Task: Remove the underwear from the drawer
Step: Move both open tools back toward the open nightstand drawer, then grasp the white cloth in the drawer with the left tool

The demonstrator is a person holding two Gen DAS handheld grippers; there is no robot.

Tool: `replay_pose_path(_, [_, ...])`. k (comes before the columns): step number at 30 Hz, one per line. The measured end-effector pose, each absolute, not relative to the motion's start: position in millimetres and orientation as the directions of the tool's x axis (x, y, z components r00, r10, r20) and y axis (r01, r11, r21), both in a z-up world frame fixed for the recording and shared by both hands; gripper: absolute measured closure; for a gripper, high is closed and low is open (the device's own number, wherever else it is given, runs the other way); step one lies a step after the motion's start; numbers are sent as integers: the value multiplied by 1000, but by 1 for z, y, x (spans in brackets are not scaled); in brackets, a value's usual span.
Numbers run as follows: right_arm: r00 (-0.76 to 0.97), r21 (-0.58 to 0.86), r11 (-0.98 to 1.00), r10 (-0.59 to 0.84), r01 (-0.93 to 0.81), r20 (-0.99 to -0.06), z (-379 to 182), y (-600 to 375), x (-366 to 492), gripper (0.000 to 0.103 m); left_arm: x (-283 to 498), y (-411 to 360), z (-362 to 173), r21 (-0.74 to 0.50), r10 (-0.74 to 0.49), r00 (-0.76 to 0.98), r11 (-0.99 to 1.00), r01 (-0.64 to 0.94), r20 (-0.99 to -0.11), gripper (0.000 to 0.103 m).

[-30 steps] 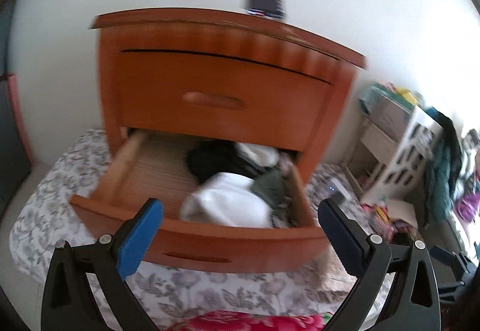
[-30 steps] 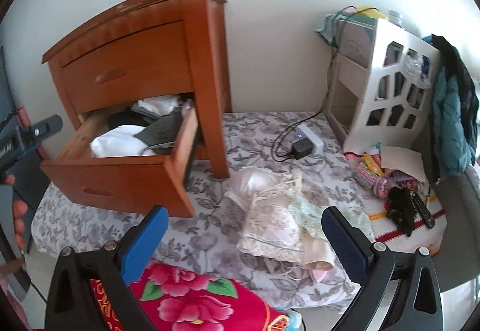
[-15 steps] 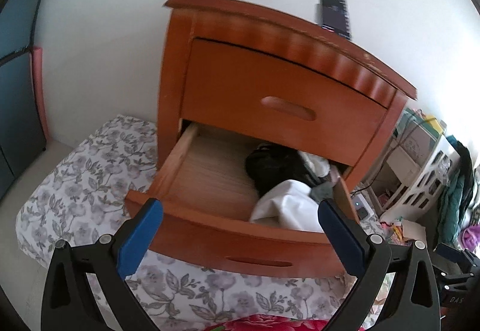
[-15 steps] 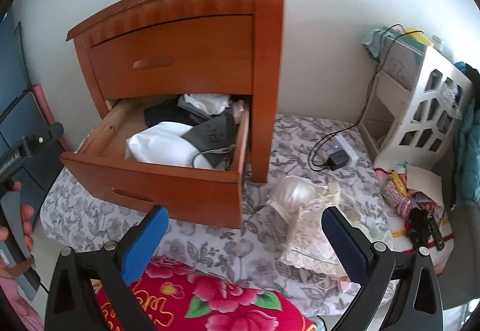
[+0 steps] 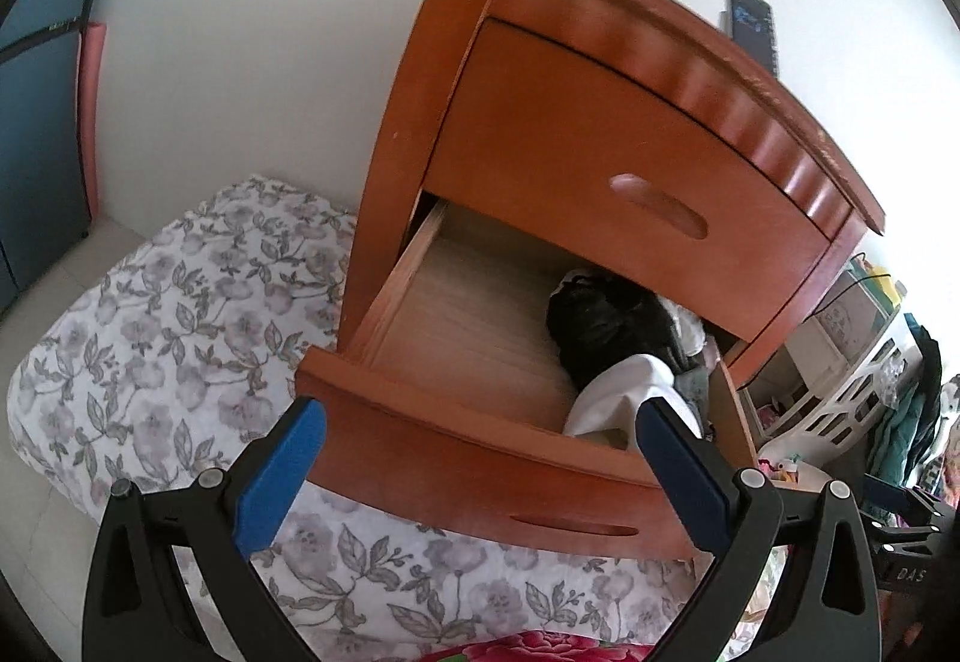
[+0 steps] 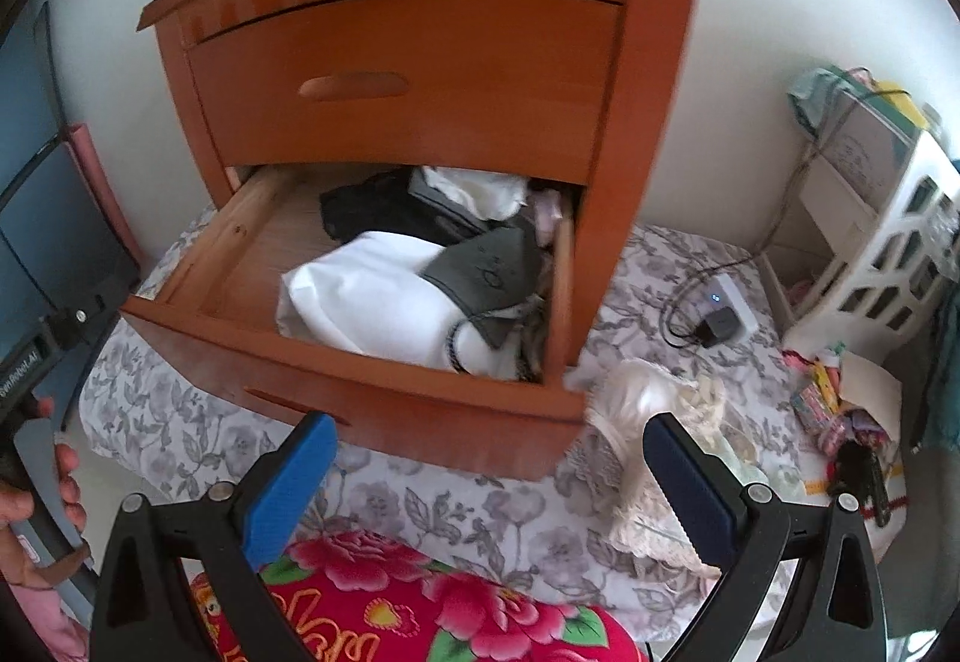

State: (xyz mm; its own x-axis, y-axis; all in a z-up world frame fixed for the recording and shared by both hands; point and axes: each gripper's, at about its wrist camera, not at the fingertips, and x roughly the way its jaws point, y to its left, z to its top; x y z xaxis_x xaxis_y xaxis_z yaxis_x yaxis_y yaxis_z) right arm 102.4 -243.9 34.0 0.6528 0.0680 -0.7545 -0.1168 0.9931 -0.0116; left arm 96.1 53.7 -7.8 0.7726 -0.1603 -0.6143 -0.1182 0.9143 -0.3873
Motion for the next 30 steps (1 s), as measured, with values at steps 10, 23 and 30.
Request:
replay_pose_path(10, [618,-14,989,81,-148,-782,26,-224,144,0,113,65,-18,-424,-217,751,901,-92,-624,0])
replay_pose_path(23, [596,-39,985,71,-169,-800,32,-206,203,0,167,61,-12,-514,-440,629,855,73,-642,0])
replay_pose_path(30, [590,-63,983,53,-174,-806,30,-199,224,6,209,35,-9,-461,-476,522,871,171,-708,0])
